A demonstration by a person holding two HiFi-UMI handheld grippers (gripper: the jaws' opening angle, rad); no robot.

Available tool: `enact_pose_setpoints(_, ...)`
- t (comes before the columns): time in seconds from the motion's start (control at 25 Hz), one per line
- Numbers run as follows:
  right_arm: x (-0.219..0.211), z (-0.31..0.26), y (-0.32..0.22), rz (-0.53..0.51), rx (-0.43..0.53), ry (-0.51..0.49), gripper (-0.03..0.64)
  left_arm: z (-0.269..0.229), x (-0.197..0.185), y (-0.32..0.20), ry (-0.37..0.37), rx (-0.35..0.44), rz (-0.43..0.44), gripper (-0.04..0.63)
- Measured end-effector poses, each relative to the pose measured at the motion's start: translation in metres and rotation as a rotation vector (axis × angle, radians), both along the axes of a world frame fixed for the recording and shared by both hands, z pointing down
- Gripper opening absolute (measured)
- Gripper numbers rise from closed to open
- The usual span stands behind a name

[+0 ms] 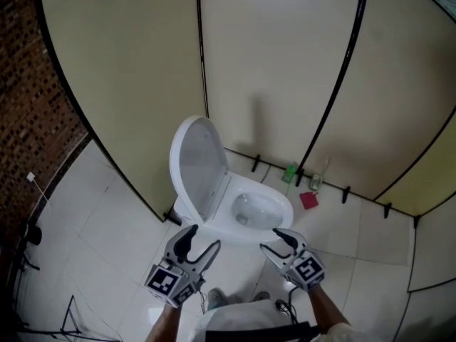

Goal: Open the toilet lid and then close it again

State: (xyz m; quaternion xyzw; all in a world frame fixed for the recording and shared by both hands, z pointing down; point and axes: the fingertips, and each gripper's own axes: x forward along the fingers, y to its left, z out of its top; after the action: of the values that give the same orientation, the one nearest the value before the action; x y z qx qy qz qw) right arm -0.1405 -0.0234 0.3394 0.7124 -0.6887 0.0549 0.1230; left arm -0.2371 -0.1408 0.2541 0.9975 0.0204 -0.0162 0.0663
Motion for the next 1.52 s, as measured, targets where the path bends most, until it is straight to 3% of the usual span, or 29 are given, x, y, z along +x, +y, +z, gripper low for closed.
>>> enact_pose_setpoints(0.2,0.001,-0.007,-0.003,0.004,0.01,0.013,0.227,0.012,0.0,-0.01,-0.067,0.032,-0.044,0.285)
enact_pose_setpoints(0.36,-0.007,-0.007,-0.006,0.006,-0.007,0.02,0.227,0.013,-0.009,-0.015,-0.019,-0.002,-0.05,0.287)
enact_pose_setpoints(0.92,-0.03,-0.007,-0.065,-0.039,-0.04,0.033,0.227,0.018,-0.016,-0.06,0.003,0.002,-0.038,0.287)
enact_pose_setpoints(1.24,0.01,-0.011,-0.088,-0.206,-0.059,0.078,0.227,0.018,0.011,-0.072,0.003,-0.007,-0.156,0.287)
enact_pose_setpoints(1.52,0.097,-0.012,-0.084,-0.482,-0.049,0.139,0.227,0.024,0.066,-0.049,-0.016,-0.019,-0.378,0.287)
